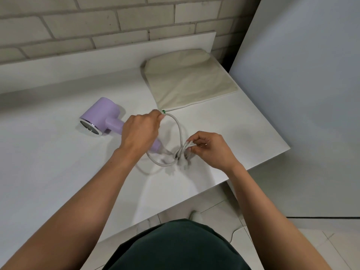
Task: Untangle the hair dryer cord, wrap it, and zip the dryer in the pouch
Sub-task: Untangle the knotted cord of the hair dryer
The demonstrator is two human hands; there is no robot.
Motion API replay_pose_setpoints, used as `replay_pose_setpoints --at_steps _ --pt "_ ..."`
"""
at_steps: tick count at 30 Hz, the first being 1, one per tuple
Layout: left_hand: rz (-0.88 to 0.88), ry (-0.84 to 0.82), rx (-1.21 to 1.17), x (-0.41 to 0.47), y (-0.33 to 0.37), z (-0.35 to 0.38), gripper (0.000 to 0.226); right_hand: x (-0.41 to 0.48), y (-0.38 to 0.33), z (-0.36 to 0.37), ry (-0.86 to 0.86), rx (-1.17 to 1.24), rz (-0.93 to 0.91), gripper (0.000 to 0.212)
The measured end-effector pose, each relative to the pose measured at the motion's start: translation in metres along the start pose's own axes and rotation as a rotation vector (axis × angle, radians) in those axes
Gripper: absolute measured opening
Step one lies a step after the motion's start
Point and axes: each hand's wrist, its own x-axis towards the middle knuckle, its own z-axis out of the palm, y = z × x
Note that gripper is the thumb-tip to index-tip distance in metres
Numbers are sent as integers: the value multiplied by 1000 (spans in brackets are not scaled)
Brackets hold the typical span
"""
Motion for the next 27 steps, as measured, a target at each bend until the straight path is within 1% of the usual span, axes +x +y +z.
replay_pose_setpoints --at_steps 2,4,6,9,13,15,17,21,23,27 --pt "-44 -33 -35 1 -2 -3 44 -3 4 6 30 46 9 19" --pt "-35 -41 -62 1 2 -5 37 -3 4 9 56 112 24 20" --pt "-28 -34 -90 0 6 -3 34 -1 2 9 31 124 36 26" --pt "-76 -34 -178 1 8 1 31 3 -2 6 -18 92 43 34" --pt "-128 -13 -203 3 8 -3 31 7 -6 5 -43 98 67 29" --pt "-126 -10 -217 5 8 -3 30 9 -7 7 -72 70 59 21" --pt "-138 -23 -250 6 7 -4 28 10 -8 10 -94 75 55 17" --pt "-244 -99 -411 11 -1 -1 20 11 -10 7 -131 128 104 15" --pt "-293 -126 -473 12 -7 -1 23 9 -10 4 -146 168 127 16" --pt "-358 -59 -671 7 -16 -6 15 7 -7 1 -135 197 138 17"
